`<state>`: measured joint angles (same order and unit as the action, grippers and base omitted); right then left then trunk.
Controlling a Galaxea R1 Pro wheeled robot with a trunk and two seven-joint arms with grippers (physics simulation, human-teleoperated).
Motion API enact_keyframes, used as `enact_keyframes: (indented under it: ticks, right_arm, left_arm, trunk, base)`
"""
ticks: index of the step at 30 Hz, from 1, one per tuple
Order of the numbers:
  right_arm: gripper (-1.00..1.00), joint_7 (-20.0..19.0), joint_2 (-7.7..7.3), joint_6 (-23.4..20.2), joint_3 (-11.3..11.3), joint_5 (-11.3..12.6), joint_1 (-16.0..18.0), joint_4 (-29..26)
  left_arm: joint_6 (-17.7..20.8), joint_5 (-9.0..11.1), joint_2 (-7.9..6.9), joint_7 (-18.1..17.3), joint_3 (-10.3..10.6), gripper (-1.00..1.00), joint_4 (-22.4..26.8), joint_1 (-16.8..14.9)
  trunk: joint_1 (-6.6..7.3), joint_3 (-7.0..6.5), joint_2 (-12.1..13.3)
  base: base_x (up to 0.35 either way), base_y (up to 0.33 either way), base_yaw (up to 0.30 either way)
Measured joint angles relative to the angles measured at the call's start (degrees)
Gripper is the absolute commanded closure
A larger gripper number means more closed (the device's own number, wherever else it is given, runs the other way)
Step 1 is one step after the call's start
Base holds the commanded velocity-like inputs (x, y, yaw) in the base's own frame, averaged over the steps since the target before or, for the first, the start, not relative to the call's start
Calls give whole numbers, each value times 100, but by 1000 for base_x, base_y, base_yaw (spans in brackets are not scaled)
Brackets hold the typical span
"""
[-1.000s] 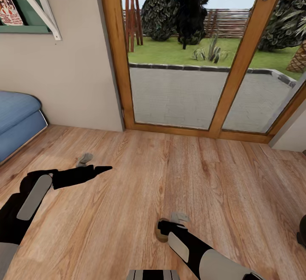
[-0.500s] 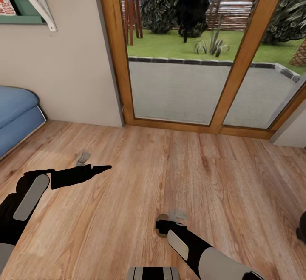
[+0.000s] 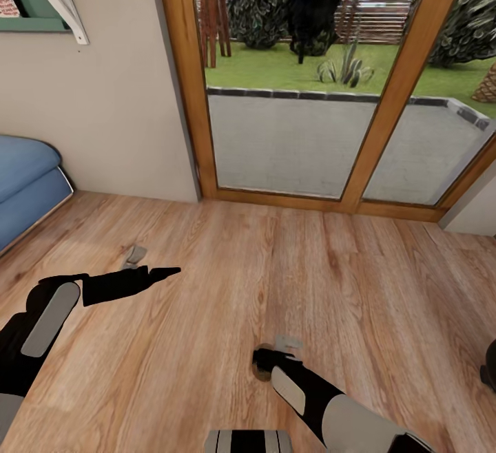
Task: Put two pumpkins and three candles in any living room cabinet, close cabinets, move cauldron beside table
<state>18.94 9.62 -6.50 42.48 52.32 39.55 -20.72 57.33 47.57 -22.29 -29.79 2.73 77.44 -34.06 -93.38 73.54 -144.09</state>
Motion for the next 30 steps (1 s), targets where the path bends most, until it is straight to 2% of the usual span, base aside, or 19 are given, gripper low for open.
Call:
enact_keyframes:
  ticks: [4,10,15,21,26,30]
  right_arm:
    - [-100,-22,-1,108,-2,2,96,6]
    - [-100,-166,2,143,5,-10,122,9]
    - [-100,-185,15,137,-2,-178,131,15]
    - [-100,-182,24,119,-13,-194,334,94]
    - [-100,-181,15,133,-20,-161,369,156]
    - [-100,-180,25,144,-21,-164,373,189]
  left_arm:
    - [-7,-4,0,0,9,-100,0,2]
    - [-6,-2,0,0,14,-100,0,0]
    - [-7,-3,0,0,14,-100,0,-1]
    - [-9,-7,0,0,15,-100,0,1]
    - [-9,-6,0,0,16,-100,0,0]
    - [-8,-3,0,0,21,-100,0,0]
  trunk:
    - [-10,89,-5]
    - [-10,89,-6]
    - [-10,89,-6]
    - [-26,222,-13]
    - [-39,333,-20]
    - [-38,333,-21]
  base:
    - [0,0,0]
    - [0,0,0]
    - [0,0,0]
    - [0,0,0]
    - [0,0,0]
    - [0,0,0]
